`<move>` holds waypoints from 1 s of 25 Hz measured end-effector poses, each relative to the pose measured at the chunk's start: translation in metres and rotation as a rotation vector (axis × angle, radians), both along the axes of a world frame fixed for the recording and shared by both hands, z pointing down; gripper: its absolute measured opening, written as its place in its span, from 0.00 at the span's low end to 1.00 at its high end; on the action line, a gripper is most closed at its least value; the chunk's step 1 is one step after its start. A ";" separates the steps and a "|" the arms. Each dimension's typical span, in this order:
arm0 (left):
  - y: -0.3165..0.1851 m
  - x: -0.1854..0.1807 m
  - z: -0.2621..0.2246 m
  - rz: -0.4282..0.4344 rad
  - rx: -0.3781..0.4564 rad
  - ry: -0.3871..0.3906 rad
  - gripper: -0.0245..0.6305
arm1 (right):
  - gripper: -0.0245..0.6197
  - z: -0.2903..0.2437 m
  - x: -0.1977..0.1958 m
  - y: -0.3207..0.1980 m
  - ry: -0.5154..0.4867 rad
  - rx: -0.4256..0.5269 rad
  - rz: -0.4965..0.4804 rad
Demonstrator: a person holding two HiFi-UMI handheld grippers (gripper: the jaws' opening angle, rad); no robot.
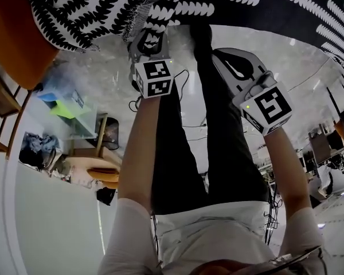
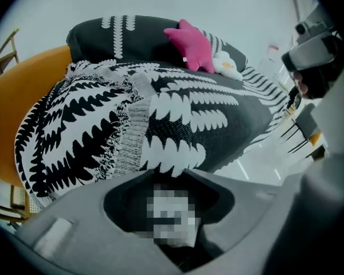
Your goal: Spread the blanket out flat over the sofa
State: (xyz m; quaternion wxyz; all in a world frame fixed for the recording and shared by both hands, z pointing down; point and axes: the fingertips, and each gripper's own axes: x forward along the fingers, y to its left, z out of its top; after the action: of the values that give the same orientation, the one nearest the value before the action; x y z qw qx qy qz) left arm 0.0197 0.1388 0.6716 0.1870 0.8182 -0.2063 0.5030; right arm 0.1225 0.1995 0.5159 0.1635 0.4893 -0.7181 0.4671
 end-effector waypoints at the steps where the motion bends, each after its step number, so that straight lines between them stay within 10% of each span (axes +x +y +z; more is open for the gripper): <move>1: -0.003 -0.001 0.003 0.003 0.010 -0.017 0.24 | 0.05 0.002 0.002 -0.001 0.003 -0.002 0.001; 4: -0.011 -0.002 0.005 0.023 0.035 -0.042 0.09 | 0.05 0.004 0.005 -0.007 0.011 -0.007 0.011; 25: -0.047 -0.086 -0.062 -0.136 -0.043 0.156 0.07 | 0.05 -0.018 -0.088 -0.056 0.027 0.030 -0.107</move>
State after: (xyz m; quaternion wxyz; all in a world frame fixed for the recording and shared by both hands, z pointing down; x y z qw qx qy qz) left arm -0.0668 0.0920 0.6096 0.2536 0.8349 -0.2355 0.4280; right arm 0.0349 0.1436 0.4984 0.1905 0.4587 -0.7479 0.4404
